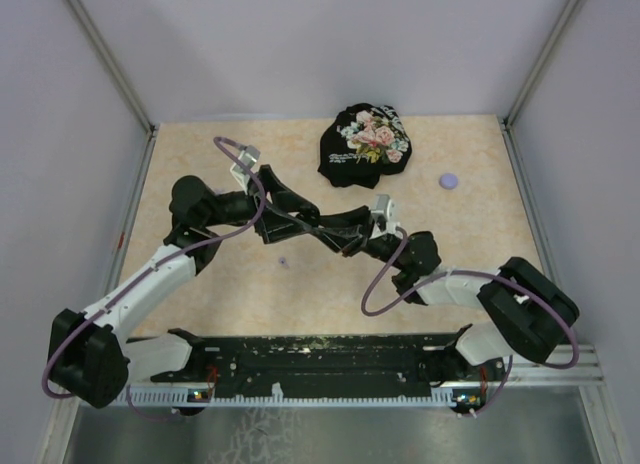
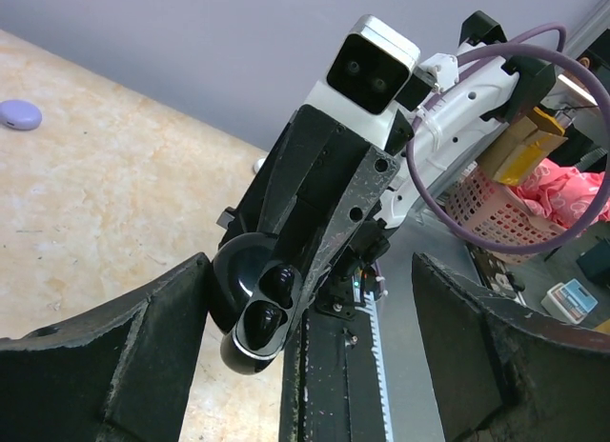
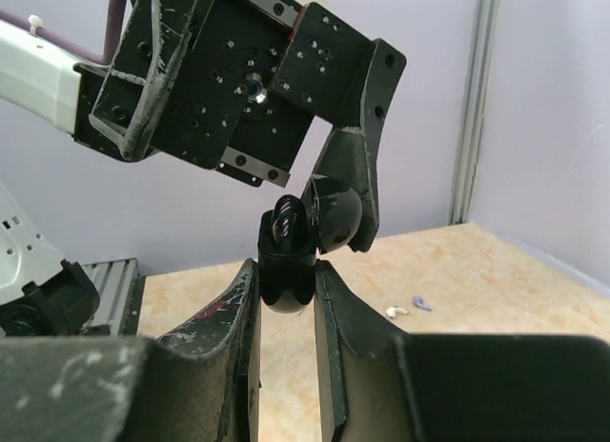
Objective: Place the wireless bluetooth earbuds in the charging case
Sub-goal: Close the charging case, then place the charging case at the center of the board.
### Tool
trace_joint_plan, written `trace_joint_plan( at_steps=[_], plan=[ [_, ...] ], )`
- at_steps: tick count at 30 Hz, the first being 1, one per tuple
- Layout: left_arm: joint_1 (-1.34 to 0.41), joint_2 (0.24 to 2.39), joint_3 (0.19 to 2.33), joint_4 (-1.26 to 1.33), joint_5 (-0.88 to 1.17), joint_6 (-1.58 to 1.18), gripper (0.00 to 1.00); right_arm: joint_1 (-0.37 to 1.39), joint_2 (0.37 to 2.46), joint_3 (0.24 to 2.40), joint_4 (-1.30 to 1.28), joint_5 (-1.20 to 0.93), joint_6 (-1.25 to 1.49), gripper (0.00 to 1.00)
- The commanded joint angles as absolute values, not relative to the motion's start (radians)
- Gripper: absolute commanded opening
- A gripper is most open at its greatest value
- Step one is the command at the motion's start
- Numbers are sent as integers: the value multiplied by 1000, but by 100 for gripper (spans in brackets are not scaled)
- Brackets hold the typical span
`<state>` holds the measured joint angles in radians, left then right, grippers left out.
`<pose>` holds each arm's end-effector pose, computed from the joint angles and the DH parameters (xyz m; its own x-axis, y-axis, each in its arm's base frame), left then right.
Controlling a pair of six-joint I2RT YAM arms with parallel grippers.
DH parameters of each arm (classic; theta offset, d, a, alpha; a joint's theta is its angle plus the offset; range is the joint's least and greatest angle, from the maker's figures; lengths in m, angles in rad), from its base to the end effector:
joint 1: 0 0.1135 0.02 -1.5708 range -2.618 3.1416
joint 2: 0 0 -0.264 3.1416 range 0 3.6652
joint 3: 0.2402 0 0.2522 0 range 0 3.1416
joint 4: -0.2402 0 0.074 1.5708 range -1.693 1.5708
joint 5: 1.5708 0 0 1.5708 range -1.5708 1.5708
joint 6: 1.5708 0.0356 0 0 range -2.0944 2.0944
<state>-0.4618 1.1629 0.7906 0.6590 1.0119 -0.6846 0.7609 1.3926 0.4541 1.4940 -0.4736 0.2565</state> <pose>0.2143 -0.1404 0.3489 -0.4137 -0.1687 -0.8947 0.9071 0.0074 -0.4208 0.1743 0.1884 0.2669 0.1425 0.4475 -0.8829 -0.9620 0.2727 -0.0171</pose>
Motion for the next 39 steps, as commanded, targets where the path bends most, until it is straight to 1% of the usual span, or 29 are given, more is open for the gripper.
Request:
trace_joint_plan(
  at_steps=[1, 13, 17, 20, 22, 27, 33, 36, 39],
  plan=[
    [-447, 1139, 822, 687, 1032, -675, 89, 752, 1406, 471, 1511, -482, 306, 0],
    [-418, 1117, 804, 650, 1031, -640, 89, 741, 1401, 468, 1373, -488, 329, 0],
    [-391, 1087, 813, 486, 981, -538, 89, 721, 1393, 470, 1306, -503, 361, 0],
    [-383, 1048, 833, 272, 844, -365, 89, 698, 1390, 467, 1258, -505, 398, 0],
    [-382, 1022, 855, 128, 707, -277, 89, 678, 1383, 462, 1231, -505, 426, 0],
    [-381, 951, 884, -119, 410, -120, 89, 603, 1367, 480, 1022, -496, 466, 0],
    [-382, 872, 860, -241, 182, -4, 91, 507, 1340, 487, 800, -473, 496, 0],
    [-382, 859, 846, -263, 89, 42, 91, 437, 1339, 503, 667, -473, 509, 0],
    [-381, 849, 823, -256, 14, 63, 91, 364, 1348, 504, 598, -465, 527, 0]
  ],
)
